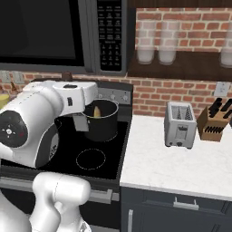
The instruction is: Put the onion and cucumber in the pot. Retrieve the spatula and lightly stir the vegetables in the pot.
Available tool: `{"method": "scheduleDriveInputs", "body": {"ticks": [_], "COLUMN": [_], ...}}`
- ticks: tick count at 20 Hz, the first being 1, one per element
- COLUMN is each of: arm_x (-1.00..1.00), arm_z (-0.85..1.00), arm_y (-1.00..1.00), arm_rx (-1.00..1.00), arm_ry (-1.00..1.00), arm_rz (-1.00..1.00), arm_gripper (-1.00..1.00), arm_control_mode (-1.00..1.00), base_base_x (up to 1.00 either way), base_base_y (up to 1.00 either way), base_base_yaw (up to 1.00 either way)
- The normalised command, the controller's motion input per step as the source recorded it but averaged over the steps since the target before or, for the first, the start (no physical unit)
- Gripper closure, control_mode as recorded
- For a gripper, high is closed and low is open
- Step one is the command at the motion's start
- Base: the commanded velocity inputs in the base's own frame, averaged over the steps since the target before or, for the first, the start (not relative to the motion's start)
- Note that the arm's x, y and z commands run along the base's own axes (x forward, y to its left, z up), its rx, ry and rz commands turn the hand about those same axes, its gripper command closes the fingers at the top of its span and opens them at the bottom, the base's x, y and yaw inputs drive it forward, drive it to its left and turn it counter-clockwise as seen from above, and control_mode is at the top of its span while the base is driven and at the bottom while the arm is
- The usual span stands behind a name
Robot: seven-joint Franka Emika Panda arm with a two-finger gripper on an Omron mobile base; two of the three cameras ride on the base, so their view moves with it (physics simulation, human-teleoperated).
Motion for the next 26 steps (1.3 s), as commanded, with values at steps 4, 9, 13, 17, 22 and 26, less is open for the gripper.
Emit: {"method": "scheduleDriveInputs", "body": {"ticks": [4,9,13,17,22,26], "arm_x": [-0.18,0.11,0.47,0.73,0.54,0.04], "arm_z": [-0.06,-0.31,-0.19,-0.03,-0.17,-0.55], "arm_y": [-0.4,-0.2,-0.03,0.0,0.0,0.0], "arm_rx": [0.34,0.3,0.3,0.28,0.19,0.04], "arm_ry": [-0.18,-0.19,-0.17,-0.13,-0.14,-0.21], "arm_rz": [0.11,0.1,0.07,0.05,0.04,0.05], "arm_gripper": [1.0,1.0,1.0,1.0,1.0,1.0], "arm_control_mode": [-1.0,-1.0,-1.0,-1.0,-1.0,-1.0], "base_base_x": [0.0,0.0,0.0,0.0,0.0,0.0], "base_base_y": [0.0,0.0,0.0,0.0,0.0,0.0], "base_base_yaw": [0.0,0.0,0.0,0.0,0.0,0.0]}}
